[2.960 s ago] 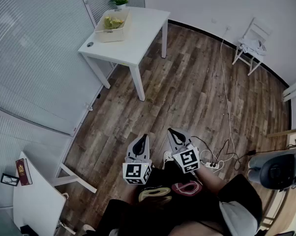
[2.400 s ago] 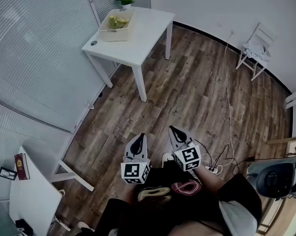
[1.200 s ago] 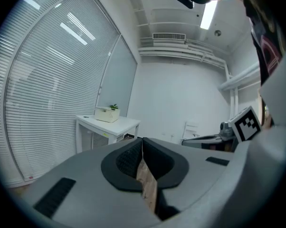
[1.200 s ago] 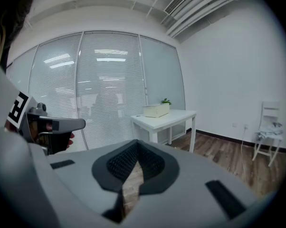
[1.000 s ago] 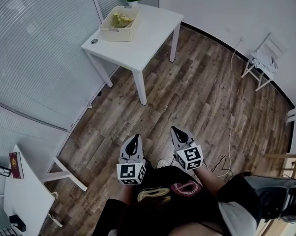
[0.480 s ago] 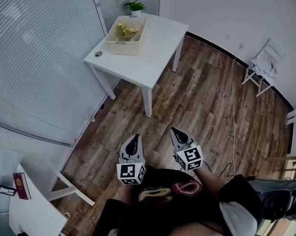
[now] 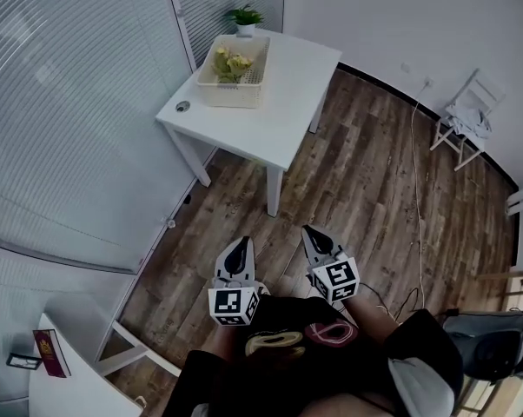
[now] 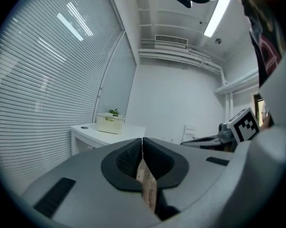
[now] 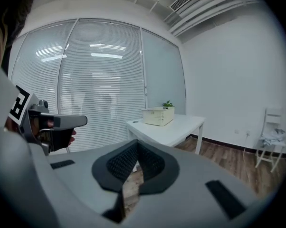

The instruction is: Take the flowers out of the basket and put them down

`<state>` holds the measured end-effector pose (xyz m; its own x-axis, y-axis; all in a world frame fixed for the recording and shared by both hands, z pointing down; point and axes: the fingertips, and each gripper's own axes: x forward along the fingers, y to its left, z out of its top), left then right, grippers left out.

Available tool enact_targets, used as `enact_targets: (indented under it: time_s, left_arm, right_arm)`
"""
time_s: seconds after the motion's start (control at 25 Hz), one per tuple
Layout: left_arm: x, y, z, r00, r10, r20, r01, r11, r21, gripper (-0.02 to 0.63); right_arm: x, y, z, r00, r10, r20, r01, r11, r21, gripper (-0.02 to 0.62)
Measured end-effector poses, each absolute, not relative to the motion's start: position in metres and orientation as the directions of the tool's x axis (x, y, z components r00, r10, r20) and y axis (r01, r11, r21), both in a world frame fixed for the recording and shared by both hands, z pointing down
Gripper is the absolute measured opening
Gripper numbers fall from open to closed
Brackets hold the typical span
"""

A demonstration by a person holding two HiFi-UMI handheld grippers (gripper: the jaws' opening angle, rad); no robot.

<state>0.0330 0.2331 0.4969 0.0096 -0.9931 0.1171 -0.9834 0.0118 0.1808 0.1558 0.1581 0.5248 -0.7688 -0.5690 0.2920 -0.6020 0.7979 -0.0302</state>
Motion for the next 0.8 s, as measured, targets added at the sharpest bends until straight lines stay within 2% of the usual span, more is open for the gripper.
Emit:
enact_targets:
  time_s: [0.36,0.8]
  left_arm:
    - [0.000,0.221,0.494,0.056,-0.993,0.108,-0.983,-0.035,0.182,0.018]
    - [-0.001,0.205,0.501,0.071,-0.989,0.132,-0.980,-0.045,0.194,0.018]
  right_arm:
    - [0.133,0.155,0.528,-0.737,-0.608,0.296,-0.642,0.767,-0.023,0.009]
    - [0.138,0.141,0.536,-0.719,-0.616,0.322,-0.665,0.744,-0.064,0.011]
